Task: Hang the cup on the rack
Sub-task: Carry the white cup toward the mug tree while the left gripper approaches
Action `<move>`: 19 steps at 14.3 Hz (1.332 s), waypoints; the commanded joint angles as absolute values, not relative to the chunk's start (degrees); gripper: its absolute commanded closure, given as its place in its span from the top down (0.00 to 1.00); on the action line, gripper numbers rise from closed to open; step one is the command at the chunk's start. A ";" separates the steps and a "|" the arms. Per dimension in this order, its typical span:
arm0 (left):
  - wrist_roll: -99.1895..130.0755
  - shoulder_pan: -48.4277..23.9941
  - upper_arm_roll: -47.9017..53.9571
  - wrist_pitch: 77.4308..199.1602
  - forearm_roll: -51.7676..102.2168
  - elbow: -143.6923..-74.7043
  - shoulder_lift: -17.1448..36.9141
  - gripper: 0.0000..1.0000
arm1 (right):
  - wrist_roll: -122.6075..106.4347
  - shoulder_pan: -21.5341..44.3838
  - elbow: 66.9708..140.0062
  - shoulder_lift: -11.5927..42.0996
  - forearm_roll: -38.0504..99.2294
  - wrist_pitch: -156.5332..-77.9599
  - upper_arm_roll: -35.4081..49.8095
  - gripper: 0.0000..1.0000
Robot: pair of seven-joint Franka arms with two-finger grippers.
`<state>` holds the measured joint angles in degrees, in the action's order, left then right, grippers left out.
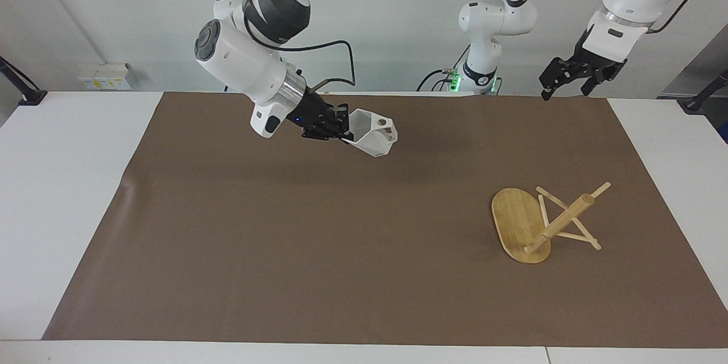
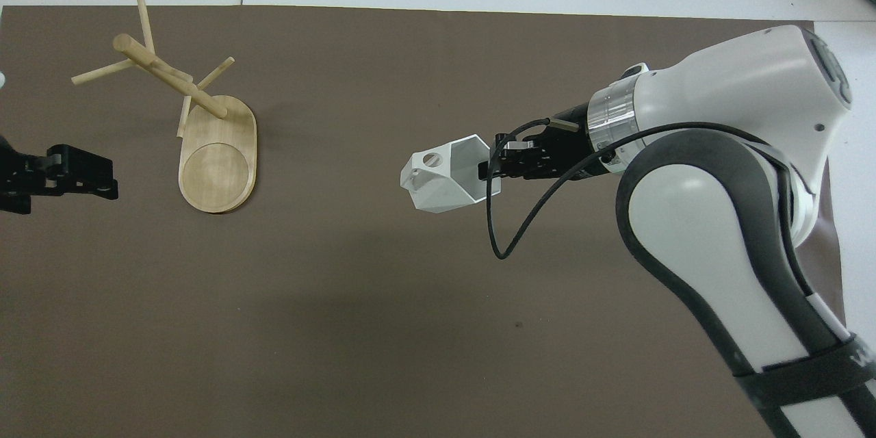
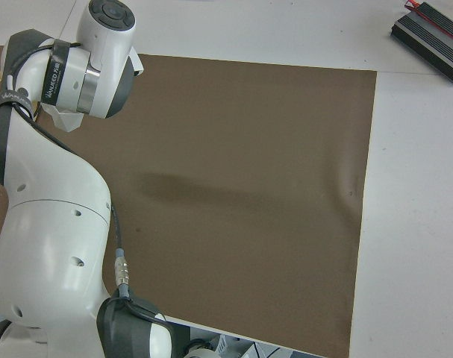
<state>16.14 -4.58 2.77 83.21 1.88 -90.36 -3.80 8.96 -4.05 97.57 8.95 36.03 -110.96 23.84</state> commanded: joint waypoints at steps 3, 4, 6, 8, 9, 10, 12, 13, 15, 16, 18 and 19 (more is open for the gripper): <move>33.09 -5.54 2.29 87.27 9.39 -94.66 -6.07 1.00 | 12.12 -4.92 97.47 8.35 44.19 -114.50 27.33 0.00; 38.18 -5.54 2.29 88.06 10.88 -94.92 -6.06 1.00 | 12.48 -4.92 97.47 8.35 45.69 -116.17 28.29 0.00; 46.98 -6.06 2.81 89.56 13.09 -96.06 -6.15 1.00 | 13.01 -4.92 97.56 8.44 48.24 -119.52 29.70 0.00; 56.29 -6.33 3.34 90.43 15.20 -96.24 -6.15 1.00 | 14.23 -4.92 97.56 8.79 49.65 -122.68 31.46 0.00; 61.38 -6.42 3.69 91.05 16.16 -96.33 -6.07 1.00 | 14.76 -4.92 97.56 8.88 50.09 -124.35 32.60 0.00; 65.70 -6.42 4.30 91.92 17.04 -96.59 -6.06 1.00 | 15.29 -4.92 97.56 9.05 50.53 -126.28 33.91 0.00; 74.58 -6.42 4.39 92.46 19.33 -96.24 -4.93 1.00 | 15.82 -4.83 97.65 9.32 50.54 -130.06 35.93 0.00; 77.23 -6.42 4.57 92.55 19.94 -95.98 -3.88 1.00 | 15.91 -4.92 97.65 9.58 50.54 -131.04 36.56 0.00; 82.85 -6.07 4.66 92.46 22.22 -95.28 -2.29 1.00 | 16.87 -4.83 97.65 9.58 50.54 -132.10 37.61 0.00; 85.32 -5.46 4.66 92.37 23.98 -94.93 -1.59 1.00 | 17.66 -4.83 97.65 9.67 50.54 -132.27 38.05 0.00; 88.41 -4.31 4.31 91.76 27.32 -92.30 0.78 1.00 | 18.19 -4.57 97.73 9.67 50.54 -133.41 38.84 0.00; 89.20 -3.78 4.31 91.50 28.29 -91.24 1.92 1.00 | 18.19 -4.22 97.73 9.67 50.54 -133.59 38.85 0.00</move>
